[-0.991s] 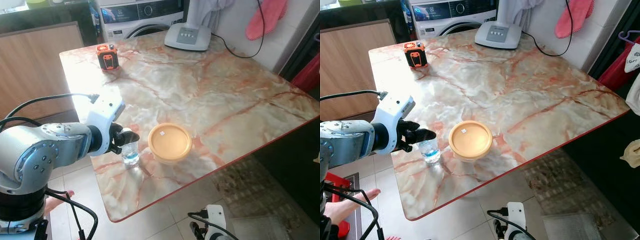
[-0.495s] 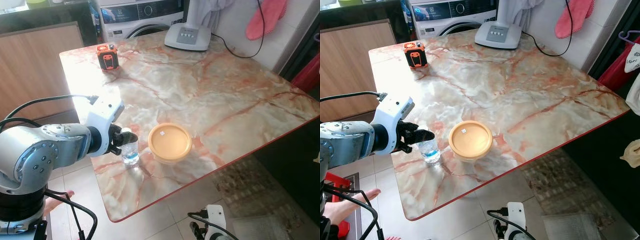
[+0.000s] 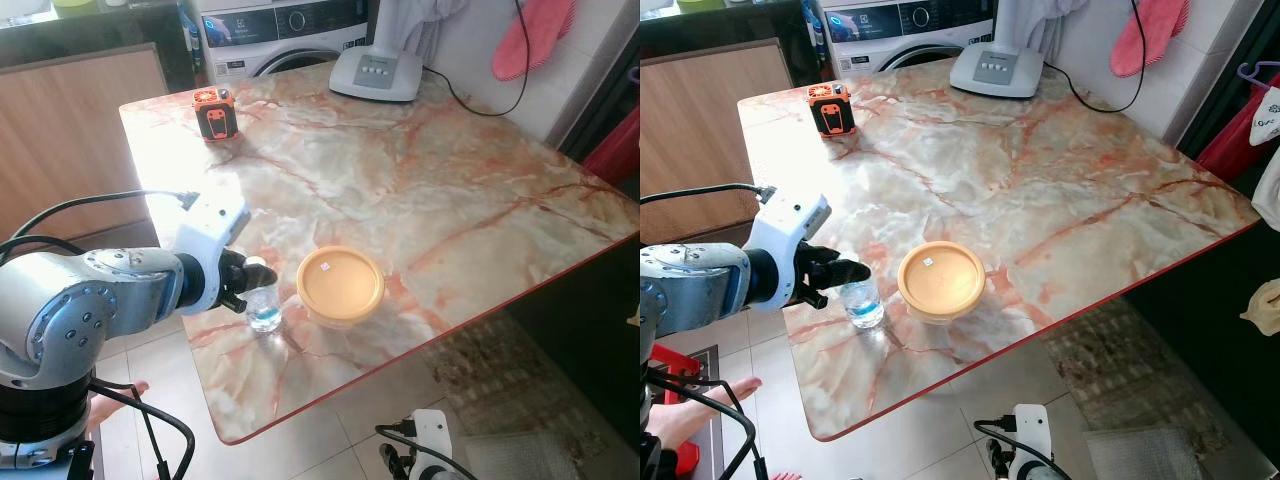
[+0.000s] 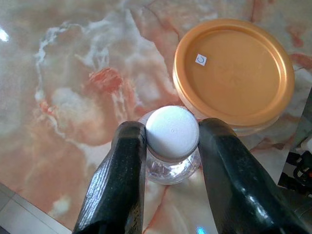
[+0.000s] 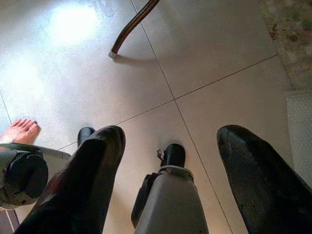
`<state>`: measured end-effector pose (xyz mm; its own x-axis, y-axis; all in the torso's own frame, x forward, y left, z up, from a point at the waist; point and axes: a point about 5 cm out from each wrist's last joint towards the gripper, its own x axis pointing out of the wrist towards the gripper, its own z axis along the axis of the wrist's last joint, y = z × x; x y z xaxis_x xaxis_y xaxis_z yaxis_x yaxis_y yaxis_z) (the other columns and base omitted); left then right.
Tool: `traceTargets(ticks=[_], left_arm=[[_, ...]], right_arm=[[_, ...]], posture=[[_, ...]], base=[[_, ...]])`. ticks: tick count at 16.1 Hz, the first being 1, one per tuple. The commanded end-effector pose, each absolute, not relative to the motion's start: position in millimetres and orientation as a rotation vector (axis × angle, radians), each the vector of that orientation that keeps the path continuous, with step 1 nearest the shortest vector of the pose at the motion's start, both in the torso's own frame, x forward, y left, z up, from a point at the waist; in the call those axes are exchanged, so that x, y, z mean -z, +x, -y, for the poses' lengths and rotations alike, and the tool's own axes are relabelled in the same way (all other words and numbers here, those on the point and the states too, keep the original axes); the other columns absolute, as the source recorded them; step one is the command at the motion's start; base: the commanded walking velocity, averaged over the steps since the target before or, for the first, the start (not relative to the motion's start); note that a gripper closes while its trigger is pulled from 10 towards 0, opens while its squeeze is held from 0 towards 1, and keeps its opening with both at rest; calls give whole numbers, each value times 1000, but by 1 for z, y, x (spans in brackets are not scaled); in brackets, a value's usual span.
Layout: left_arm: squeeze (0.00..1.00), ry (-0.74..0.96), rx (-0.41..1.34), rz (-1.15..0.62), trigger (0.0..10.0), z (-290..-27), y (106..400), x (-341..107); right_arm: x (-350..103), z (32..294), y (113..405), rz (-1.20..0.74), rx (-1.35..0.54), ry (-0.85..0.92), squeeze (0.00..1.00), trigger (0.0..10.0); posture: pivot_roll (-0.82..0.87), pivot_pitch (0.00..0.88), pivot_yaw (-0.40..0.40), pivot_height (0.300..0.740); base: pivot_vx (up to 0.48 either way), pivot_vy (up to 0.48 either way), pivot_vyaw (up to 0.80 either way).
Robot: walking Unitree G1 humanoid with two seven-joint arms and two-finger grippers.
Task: Restocking fridge
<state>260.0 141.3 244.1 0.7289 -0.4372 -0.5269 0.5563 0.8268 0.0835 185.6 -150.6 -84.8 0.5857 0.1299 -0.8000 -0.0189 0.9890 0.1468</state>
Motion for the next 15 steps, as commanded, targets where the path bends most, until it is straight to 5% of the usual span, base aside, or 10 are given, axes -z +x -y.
traceTargets(ticks=[1, 11, 12, 13, 15], left_arm=[[0, 260, 548, -528, 0, -142, 258, -242], [0, 256, 312, -384, 0, -157, 273, -264], [0, 238, 252, -249, 1922, -159, 280, -279], [0, 239, 199, -150, 10000, -161, 283, -288], [0, 270, 130, 24, 10000, -161, 285, -298]], right_arm=[[87, 152, 181, -963, -72, 138, 0, 10000], [87, 153, 181, -964, -75, 131, 0, 10000], [87, 153, 181, -964, -76, 131, 0, 10000], [87, 153, 181, -964, -76, 130, 0, 10000], [87, 153, 181, -965, -76, 129, 0, 10000]], posture=[[166, 88, -25, 740], [166, 85, -35, 740], [166, 85, -35, 740], [166, 85, -35, 740], [158, 79, -42, 740]], base=[[0, 0, 0], [0, 0, 0], [0, 0, 0], [0, 0, 0], [0, 0, 0]])
